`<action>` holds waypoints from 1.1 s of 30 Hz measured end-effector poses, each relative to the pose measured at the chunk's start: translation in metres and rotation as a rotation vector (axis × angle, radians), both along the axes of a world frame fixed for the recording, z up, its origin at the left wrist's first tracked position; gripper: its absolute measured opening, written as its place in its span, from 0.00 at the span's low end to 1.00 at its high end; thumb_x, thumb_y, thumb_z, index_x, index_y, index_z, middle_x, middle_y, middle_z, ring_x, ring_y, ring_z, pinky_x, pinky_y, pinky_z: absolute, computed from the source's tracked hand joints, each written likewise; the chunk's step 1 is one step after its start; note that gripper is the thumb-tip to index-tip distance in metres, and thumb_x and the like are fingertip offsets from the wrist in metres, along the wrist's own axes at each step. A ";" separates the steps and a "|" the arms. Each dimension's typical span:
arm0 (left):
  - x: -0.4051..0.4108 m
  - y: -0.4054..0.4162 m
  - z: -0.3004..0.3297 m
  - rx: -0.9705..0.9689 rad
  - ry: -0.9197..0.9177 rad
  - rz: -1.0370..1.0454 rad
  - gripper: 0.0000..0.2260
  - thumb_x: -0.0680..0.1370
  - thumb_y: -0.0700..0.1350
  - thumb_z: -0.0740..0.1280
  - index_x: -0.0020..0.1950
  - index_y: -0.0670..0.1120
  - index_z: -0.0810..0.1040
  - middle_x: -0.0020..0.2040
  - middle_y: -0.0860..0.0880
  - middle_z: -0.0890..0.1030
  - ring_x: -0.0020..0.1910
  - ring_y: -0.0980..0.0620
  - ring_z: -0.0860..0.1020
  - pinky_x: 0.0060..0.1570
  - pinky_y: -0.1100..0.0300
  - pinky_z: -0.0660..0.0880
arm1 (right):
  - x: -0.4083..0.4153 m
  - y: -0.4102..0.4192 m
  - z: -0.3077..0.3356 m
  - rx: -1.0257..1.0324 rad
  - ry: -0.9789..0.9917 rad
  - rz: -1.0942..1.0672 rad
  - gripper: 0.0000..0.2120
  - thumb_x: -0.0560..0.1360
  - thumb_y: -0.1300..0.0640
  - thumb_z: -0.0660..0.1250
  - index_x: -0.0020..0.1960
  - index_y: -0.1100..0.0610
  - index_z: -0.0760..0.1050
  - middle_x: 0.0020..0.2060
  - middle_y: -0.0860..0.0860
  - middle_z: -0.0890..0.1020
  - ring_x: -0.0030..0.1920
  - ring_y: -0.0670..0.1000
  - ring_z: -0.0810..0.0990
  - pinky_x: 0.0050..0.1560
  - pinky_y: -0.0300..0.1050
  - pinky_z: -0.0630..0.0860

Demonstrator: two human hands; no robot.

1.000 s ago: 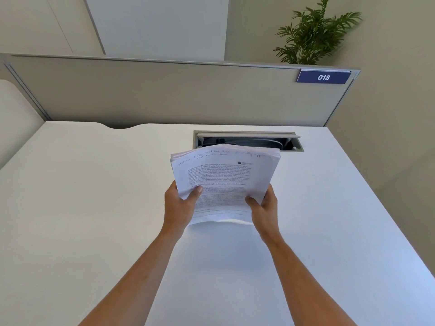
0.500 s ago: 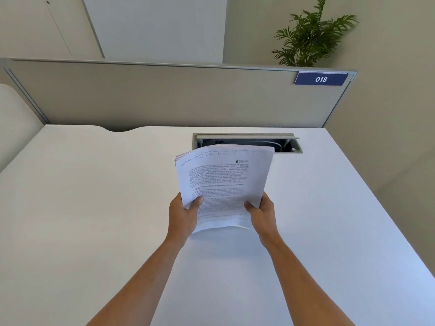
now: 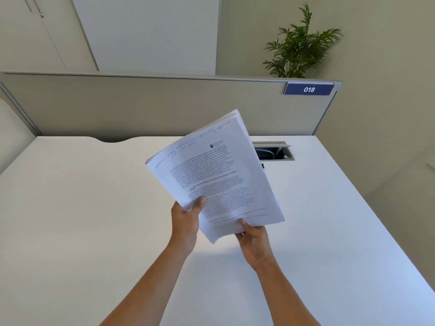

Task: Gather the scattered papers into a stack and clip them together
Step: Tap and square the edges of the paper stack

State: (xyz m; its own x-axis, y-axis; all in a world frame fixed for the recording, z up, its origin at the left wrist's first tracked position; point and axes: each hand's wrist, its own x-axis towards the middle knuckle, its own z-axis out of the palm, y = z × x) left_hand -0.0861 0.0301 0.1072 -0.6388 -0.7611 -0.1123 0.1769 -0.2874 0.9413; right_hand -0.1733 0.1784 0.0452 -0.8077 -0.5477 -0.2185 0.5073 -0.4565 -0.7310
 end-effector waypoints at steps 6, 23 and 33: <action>0.010 -0.005 -0.016 0.109 -0.011 -0.089 0.16 0.76 0.37 0.71 0.63 0.45 0.79 0.59 0.45 0.83 0.60 0.44 0.80 0.63 0.39 0.73 | -0.009 0.007 0.004 0.242 0.135 -0.095 0.17 0.75 0.69 0.67 0.62 0.56 0.77 0.53 0.51 0.85 0.53 0.51 0.83 0.50 0.49 0.81; 0.017 -0.104 0.019 -0.248 -0.314 -0.330 0.19 0.71 0.41 0.76 0.59 0.46 0.75 0.52 0.49 0.85 0.50 0.47 0.84 0.48 0.52 0.79 | -0.076 0.029 0.044 0.624 0.485 -0.005 0.14 0.75 0.70 0.67 0.58 0.59 0.78 0.52 0.55 0.85 0.52 0.56 0.84 0.47 0.48 0.82; 0.016 -0.079 0.008 -0.426 -0.194 -0.098 0.16 0.76 0.38 0.70 0.64 0.43 0.74 0.55 0.50 0.81 0.54 0.54 0.80 0.45 0.69 0.77 | -0.076 0.014 0.065 0.618 0.639 -0.093 0.21 0.73 0.71 0.69 0.61 0.55 0.73 0.53 0.48 0.82 0.53 0.44 0.81 0.46 0.35 0.79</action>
State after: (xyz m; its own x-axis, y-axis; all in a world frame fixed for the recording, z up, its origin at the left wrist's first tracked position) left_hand -0.0704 -0.0486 0.1150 -0.7077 -0.7028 0.0723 -0.0227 0.1249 0.9919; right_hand -0.2493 0.1921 0.1102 -0.9118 -0.4071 0.0541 -0.1007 0.0940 -0.9905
